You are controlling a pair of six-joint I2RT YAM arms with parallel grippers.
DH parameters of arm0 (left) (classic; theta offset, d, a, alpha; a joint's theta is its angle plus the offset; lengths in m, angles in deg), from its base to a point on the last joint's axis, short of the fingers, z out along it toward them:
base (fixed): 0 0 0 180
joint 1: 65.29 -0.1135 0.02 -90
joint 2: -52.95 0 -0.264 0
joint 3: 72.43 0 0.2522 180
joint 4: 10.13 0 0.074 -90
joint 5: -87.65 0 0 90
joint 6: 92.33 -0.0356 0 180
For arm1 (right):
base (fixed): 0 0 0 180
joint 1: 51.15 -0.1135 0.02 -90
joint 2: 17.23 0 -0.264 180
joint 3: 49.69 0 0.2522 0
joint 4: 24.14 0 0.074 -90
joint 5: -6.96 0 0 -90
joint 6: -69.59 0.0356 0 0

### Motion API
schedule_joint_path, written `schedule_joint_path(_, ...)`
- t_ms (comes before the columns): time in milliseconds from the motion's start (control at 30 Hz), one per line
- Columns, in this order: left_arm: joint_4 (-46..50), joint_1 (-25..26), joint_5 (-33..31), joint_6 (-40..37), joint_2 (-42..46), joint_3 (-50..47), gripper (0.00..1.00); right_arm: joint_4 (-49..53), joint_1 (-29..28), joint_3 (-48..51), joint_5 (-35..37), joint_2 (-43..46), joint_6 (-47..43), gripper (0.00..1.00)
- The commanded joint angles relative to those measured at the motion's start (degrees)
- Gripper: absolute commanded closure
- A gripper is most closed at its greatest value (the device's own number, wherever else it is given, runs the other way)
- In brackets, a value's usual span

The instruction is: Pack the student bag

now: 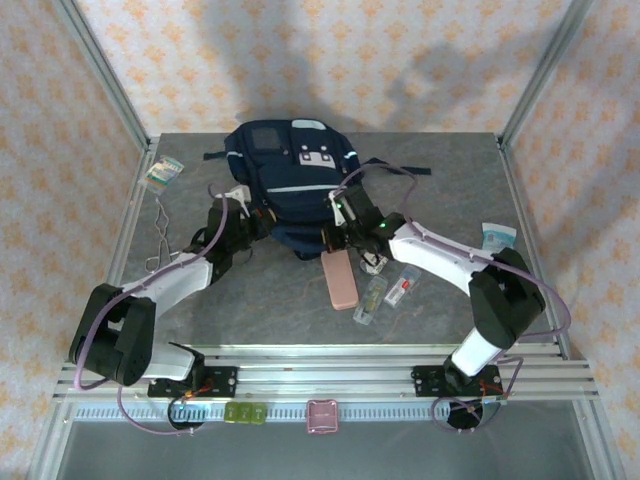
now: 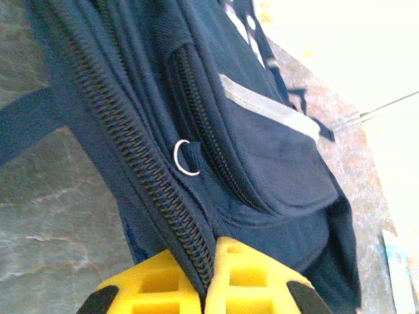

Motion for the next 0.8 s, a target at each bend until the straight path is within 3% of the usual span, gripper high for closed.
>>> schedule_joint_path(0, -5.0, -3.1, 2.0, -2.3, -0.5, 3.3, 1.00, -3.2, -3.8, -0.9, -9.0, 1.5, 1.4, 1.00)
schedule_joint_path(167, -1.3, -7.9, -0.4, -2.8, -2.6, 6.3, 1.00, -9.3, -4.3, -2.9, -11.5, -3.3, 4.7, 1.00)
schedule_joint_path(267, 0.5, -9.1, -1.6, -2.2, -2.9, 7.2, 0.63, -12.4, -4.3, -4.2, -10.6, -6.8, 7.2, 1.00)
schedule_joint_path(400, 3.1, -8.0, 0.4, 0.8, -1.4, 5.1, 0.46, -15.2, -4.3, -5.8, -12.9, -10.5, 10.0, 1.00)
schedule_joint_path(467, 5.9, -6.2, -1.6, 2.0, 0.6, 3.0, 0.38, -16.5, -4.3, -5.4, -12.9, -10.8, 10.6, 1.00)
schedule_joint_path(767, 14.4, 1.1, -6.3, 15.1, 6.9, -5.0, 0.31, -16.6, -4.3, -6.2, -13.0, -11.7, 10.2, 1.00)
